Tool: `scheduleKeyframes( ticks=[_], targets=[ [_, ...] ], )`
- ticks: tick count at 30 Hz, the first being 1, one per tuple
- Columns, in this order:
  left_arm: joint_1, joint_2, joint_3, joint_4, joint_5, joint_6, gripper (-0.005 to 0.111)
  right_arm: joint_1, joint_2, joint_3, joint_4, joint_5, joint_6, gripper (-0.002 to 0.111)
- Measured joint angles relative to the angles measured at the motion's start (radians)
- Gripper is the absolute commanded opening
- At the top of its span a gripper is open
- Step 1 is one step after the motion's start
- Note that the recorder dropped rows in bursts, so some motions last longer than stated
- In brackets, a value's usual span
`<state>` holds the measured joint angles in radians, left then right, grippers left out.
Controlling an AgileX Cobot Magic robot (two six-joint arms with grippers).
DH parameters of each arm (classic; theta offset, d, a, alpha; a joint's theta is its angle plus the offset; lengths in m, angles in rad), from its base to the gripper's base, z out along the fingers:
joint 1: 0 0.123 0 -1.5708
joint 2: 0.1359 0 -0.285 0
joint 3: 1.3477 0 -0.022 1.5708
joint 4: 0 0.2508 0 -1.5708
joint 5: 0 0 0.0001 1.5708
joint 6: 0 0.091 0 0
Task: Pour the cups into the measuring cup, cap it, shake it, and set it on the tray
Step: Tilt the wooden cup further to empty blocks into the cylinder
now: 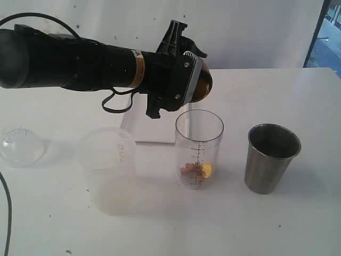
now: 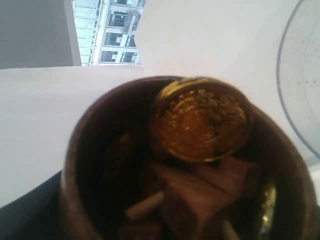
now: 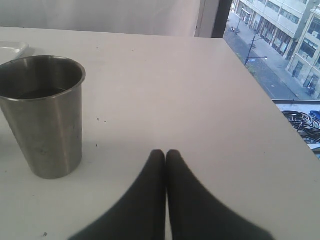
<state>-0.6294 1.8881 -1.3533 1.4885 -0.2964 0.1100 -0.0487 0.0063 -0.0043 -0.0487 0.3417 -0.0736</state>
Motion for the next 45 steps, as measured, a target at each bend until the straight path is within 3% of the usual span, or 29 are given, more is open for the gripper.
scheduleKeyframes(
  ticks=[18,45],
  targets=[
    [-0.041,0.000,0.000,0.000,0.049,-0.020,0.000,0.000,0.000,0.000,0.000,0.000,0.000,0.000],
    [-0.067,0.000,0.000,-0.002,0.108,0.183,0.000,0.000,0.000,0.000,0.000,0.000,0.000,0.000]
  ],
)
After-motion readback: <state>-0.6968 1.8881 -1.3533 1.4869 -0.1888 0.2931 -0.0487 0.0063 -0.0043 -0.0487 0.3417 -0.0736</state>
